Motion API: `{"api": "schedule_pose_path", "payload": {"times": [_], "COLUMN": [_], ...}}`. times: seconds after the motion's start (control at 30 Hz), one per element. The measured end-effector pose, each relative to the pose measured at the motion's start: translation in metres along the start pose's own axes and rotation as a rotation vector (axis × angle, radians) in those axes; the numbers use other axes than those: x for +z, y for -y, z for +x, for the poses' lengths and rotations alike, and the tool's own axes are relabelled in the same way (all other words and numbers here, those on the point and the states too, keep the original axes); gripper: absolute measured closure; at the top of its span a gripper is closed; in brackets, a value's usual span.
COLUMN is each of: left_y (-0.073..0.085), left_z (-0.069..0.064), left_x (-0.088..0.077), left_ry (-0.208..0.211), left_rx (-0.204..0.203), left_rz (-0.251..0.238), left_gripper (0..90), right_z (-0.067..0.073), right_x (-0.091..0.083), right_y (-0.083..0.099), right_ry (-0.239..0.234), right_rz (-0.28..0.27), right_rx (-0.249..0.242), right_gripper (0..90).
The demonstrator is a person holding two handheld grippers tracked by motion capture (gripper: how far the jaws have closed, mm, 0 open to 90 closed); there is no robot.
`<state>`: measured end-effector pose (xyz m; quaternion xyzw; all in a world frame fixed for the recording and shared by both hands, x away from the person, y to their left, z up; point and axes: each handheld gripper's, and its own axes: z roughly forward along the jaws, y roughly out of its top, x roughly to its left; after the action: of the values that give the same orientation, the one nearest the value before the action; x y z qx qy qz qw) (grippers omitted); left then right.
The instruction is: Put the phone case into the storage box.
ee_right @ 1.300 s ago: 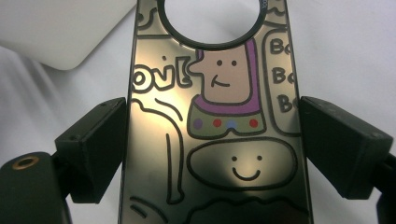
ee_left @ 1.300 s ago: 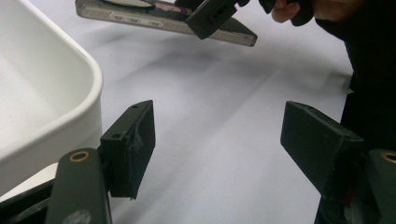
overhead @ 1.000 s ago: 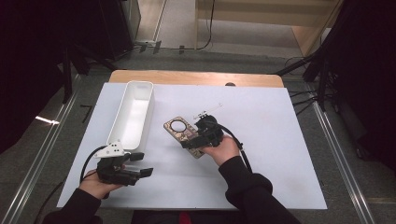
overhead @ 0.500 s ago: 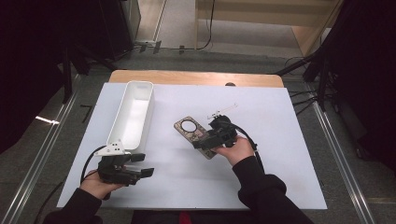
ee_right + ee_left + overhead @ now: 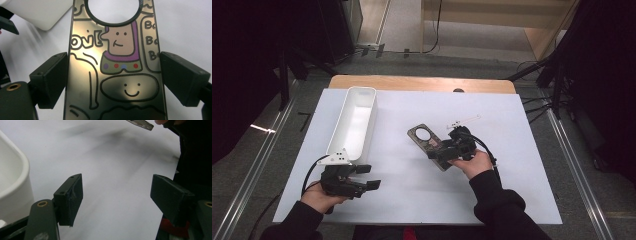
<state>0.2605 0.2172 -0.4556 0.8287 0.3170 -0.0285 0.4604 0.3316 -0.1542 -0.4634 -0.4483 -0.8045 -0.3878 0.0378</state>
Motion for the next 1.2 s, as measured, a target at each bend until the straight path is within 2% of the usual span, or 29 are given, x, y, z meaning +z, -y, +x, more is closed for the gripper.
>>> {"api": "schedule_pose_path", "payload": {"times": [0.17, 0.23, 0.3, 0.57, 0.67, 0.8, 0.9, 1.07, 1.2], "left_y": [-0.005, -0.008, -0.011, -0.016, -0.020, -0.028, -0.034, -0.040, -0.045], "left_z": [-0.005, -0.006, -0.007, -0.012, -0.015, -0.018, -0.020, -0.026, -0.030], "left_x": [0.004, 0.004, 0.003, 0.006, 0.007, 0.010, 0.013, 0.020, 0.028], "left_ry": [0.012, 0.024, 0.030, 0.023, 0.029, 0.017, 0.017, 0.008, 0.004], "left_rx": [-0.008, -0.030, -0.048, -0.067, -0.067, -0.075, -0.094, -0.073, -0.034], "left_rz": [0.010, 0.027, 0.021, 0.040, 0.035, 0.019, 0.045, 0.030, 0.020], "left_gripper": [25.9, 25.9, 25.9, 26.0, 26.1, 26.1, 26.3, 27.1, 27.1], "right_z": [-0.005, -0.005, -0.005, -0.004, -0.004, -0.004, -0.005, -0.004, -0.004], "right_x": [-0.005, -0.008, -0.009, -0.011, -0.012, -0.014, -0.014, -0.015, -0.019], "right_y": [0.005, 0.006, 0.007, 0.010, 0.011, 0.013, 0.015, 0.018, 0.018], "right_ry": [-0.018, -0.023, -0.034, -0.043, -0.045, -0.049, -0.064, -0.064, -0.063], "right_rz": [-0.016, -0.020, -0.012, -0.015, -0.018, -0.023, -0.023, -0.022, -0.030], "right_rx": [0.037, 0.043, 0.052, 0.056, 0.063, 0.068, 0.076, 0.068, 0.065], "right_gripper": [11.0, 11.0, 11.0, 11.0, 11.0, 11.0, 11.0, 11.0, 11.0]}}
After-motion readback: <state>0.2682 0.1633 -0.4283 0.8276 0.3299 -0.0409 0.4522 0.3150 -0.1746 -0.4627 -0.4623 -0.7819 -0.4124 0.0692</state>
